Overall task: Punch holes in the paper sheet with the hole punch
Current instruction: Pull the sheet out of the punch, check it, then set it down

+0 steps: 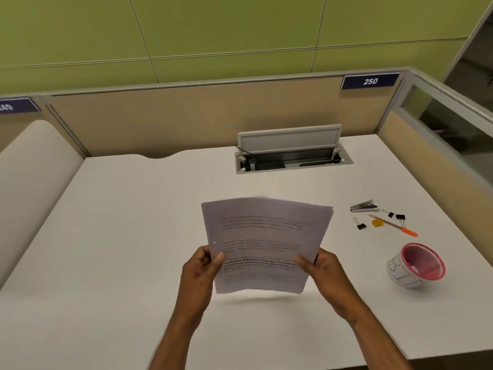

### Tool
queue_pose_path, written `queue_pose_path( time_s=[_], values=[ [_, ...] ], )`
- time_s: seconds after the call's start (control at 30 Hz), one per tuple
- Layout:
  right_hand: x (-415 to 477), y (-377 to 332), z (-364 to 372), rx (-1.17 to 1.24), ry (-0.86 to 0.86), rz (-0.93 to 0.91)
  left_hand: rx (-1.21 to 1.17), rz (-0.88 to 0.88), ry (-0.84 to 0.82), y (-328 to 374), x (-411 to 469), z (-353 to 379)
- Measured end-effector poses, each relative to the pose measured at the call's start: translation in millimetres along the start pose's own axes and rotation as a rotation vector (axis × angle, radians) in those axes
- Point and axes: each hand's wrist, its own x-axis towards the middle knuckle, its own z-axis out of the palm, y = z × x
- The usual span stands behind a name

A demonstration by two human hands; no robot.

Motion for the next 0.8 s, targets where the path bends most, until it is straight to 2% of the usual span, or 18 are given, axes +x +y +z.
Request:
queue_pose_path(
  time_s=[0.13,0.43,0.8],
  values=[
    [-4,6,2,0.047,-0.006,0.004,-0.018,-0.013,0.023,-8,-7,4],
    [-1,2,7,0.084,0.128,-0.059,-0.026,0.022,0.142,-11,-6,20],
    [-2,-10,2,0.128,0.13,-0.099,-0.122,0.072,0.089,-2,-7,21]
  ],
)
